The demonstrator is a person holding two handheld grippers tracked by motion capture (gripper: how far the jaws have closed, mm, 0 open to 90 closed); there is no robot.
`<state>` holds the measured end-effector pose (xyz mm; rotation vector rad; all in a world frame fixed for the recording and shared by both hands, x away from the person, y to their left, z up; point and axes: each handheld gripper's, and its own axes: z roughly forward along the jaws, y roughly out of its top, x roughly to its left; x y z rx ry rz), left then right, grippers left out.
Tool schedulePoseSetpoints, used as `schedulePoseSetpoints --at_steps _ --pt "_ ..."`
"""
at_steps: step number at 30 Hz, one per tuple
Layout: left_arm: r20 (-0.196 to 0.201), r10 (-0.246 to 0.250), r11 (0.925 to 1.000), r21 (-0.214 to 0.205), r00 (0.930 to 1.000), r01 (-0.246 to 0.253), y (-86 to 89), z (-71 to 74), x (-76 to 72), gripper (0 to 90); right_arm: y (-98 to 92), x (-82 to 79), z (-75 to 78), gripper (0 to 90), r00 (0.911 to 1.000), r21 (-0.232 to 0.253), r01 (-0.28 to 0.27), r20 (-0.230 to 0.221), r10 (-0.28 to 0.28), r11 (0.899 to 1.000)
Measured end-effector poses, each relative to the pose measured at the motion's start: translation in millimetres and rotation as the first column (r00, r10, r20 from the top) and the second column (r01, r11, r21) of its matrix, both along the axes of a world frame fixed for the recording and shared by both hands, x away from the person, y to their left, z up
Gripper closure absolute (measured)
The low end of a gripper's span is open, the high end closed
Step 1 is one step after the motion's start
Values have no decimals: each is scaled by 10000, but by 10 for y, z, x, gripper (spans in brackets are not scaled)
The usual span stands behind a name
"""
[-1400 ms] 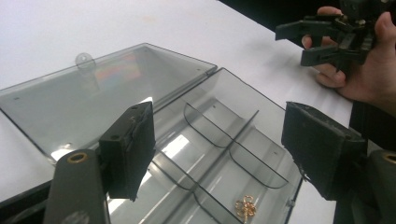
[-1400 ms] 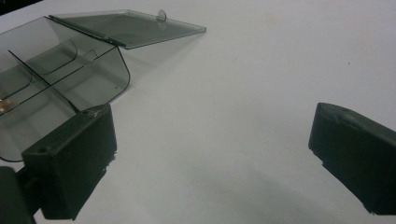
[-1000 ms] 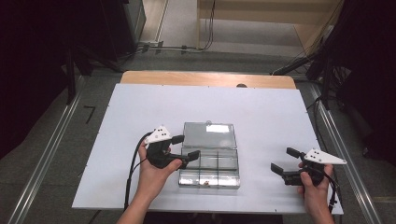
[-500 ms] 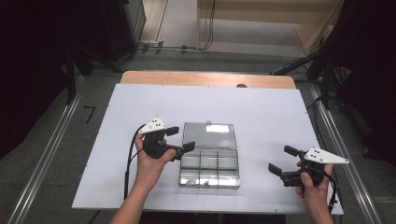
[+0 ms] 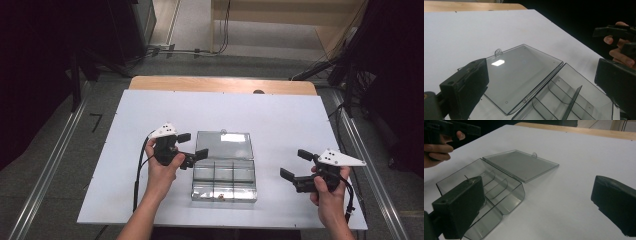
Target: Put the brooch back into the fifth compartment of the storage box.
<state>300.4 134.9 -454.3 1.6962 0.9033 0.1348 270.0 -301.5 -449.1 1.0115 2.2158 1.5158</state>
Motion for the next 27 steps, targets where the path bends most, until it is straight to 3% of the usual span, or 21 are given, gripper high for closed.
schedulePoseSetpoints --at_steps 9,18,23,27 --pt "-278 130 9997 -217 9995 -136 21 -71 108 0 158 167 122 0 10000 284 -77 38 76 9996" --pt "-546 98 9997 -219 9985 -110 -4 -138 176 0 340 320 158 0 9994 263 -342 -1 343 9991" --pt "-671 261 9994 -221 9974 -276 28 -173 236 0 455 438 146 0 9959 221 -847 -293 854 9962" --pt "-821 306 9994 -162 9962 -320 46 -216 260 0 528 523 109 0 9944 207 -935 -480 944 9954"
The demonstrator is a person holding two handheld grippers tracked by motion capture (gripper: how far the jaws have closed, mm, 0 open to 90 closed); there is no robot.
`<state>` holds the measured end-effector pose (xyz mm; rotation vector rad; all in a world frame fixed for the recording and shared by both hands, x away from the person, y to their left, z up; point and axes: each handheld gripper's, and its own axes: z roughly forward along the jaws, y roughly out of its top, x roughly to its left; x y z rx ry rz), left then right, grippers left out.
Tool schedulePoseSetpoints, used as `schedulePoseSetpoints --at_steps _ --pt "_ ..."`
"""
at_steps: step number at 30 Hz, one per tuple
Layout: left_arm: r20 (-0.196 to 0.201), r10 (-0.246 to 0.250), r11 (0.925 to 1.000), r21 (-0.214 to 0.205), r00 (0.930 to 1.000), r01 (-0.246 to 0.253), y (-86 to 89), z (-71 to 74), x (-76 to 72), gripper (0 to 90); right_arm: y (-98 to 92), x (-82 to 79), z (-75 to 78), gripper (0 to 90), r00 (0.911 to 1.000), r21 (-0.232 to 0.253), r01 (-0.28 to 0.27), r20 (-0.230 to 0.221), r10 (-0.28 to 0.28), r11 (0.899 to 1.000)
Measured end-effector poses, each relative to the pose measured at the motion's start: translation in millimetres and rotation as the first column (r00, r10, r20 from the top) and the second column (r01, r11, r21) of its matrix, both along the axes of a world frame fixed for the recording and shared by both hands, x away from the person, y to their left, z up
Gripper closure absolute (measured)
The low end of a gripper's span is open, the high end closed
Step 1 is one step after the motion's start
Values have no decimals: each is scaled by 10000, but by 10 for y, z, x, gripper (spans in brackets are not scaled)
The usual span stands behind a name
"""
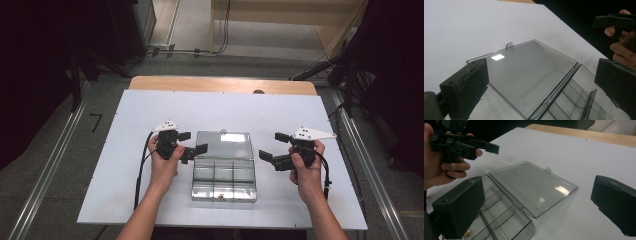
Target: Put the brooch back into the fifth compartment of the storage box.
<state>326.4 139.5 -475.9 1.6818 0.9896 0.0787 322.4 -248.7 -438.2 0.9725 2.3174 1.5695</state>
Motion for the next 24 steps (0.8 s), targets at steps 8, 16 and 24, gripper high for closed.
schedulePoseSetpoints --at_steps 8,16,24 --pt "-421 163 9999 -34 9990 -164 18 -109 32 0 88 151 -159 0 9962 251 199 -858 -176 9995" --pt "-1085 437 9989 -98 9931 -450 82 -189 29 35 207 203 -315 21 9761 -161 995 -1925 -1007 9949" --pt "-1415 586 9980 -139 9882 -612 64 -228 47 86 286 300 -458 45 9400 -653 1613 -2937 -1734 9848"
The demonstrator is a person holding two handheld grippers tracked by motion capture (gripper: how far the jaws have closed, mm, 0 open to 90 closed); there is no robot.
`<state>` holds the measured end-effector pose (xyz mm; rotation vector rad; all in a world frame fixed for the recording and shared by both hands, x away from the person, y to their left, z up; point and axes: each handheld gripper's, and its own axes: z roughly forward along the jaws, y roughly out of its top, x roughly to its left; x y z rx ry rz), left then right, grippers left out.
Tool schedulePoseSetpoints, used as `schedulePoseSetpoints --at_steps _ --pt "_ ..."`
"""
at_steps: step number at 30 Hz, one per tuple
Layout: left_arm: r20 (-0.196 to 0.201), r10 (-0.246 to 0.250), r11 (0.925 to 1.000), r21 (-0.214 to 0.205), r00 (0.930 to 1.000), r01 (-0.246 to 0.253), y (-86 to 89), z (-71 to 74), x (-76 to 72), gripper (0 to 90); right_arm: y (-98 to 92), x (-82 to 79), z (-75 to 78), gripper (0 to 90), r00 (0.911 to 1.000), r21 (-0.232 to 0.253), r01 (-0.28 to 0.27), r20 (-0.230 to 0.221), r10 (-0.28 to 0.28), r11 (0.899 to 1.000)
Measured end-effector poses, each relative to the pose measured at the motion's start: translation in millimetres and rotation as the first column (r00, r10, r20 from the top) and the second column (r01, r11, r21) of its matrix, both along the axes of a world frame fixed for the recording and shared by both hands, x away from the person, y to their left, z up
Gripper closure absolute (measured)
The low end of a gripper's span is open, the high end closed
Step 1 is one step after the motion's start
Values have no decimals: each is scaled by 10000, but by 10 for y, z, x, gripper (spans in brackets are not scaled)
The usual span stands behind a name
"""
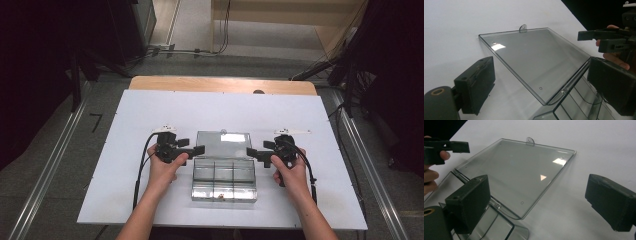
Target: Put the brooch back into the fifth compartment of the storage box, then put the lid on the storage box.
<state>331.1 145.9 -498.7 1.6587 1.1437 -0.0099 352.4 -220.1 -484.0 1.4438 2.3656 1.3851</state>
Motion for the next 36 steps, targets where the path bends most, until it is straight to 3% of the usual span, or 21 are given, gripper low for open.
schedulePoseSetpoints --at_steps 3,9,12,18,25,36 --pt "-208 138 9999 -9 9997 -138 -20 -28 16 108 1 31 -38 45 9994 235 11 -354 -3 9997" --pt "-301 254 9997 -43 9992 -255 -49 -58 31 135 39 42 -66 47 9989 202 50 -477 -41 9998" --pt "-332 328 9995 -32 9989 -329 -66 -74 33 152 41 71 -96 51 9961 713 -71 -867 133 9974" --pt "-539 449 9990 61 9975 -446 -90 -131 37 175 57 85 -136 51 9950 918 -126 -974 215 9957" --pt "-660 561 9984 104 9962 -555 -108 -179 37 217 121 77 -175 123 9937 495 167 -1113 -111 9986" --pt "-883 533 9986 72 9947 -529 -154 -187 16 322 179 64 -226 249 9904 617 226 -1378 -139 9978"
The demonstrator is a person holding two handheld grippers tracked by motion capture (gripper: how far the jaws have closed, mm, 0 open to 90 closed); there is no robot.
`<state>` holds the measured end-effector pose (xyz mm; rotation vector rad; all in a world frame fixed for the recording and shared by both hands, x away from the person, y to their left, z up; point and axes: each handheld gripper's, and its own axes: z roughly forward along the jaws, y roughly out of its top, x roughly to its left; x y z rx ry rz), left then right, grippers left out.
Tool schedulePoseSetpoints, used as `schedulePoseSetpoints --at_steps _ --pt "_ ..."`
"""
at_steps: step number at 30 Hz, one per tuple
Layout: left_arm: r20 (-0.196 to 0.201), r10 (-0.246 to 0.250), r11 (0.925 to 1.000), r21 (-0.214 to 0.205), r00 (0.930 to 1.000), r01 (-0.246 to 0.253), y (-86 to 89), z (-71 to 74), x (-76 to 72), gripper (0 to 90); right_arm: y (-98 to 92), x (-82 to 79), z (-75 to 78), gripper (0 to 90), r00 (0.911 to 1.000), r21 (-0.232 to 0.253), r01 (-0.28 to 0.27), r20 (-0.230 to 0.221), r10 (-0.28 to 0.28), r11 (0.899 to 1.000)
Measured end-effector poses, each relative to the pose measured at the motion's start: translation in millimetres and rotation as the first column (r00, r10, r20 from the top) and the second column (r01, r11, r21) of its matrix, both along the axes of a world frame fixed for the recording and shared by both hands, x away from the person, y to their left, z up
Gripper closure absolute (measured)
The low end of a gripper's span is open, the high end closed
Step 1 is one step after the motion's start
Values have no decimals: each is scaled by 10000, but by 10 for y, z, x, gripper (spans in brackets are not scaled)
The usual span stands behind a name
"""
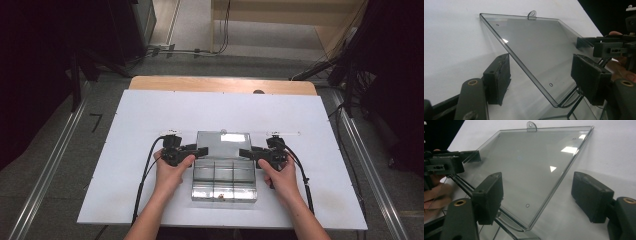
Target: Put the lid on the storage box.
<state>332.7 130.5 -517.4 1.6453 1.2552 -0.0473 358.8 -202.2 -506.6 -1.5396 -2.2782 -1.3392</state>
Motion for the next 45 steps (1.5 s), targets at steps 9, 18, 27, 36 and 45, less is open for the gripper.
schedulePoseSetpoints --at_steps 9,18,27,36,45 --pt "-213 40 10000 -90 9998 -42 10 -8 5 412 25 -31 -2 309 9998 57 -156 124 155 9999" --pt "-98 0 9996 -276 10000 -2 27 13 -4 497 22 -48 16 376 9997 205 -156 179 152 9997" --pt "178 -97 9991 -405 9998 104 47 49 -26 575 -8 -62 58 477 9993 372 -111 369 97 9992" --pt "789 -143 9989 -425 9968 177 77 131 -74 678 -83 -105 127 612 9938 533 -371 1066 313 9979" --pt "1445 -444 9984 -273 9885 488 103 199 -129 748 -155 -168 165 709 9819 773 -786 1784 638 9939"
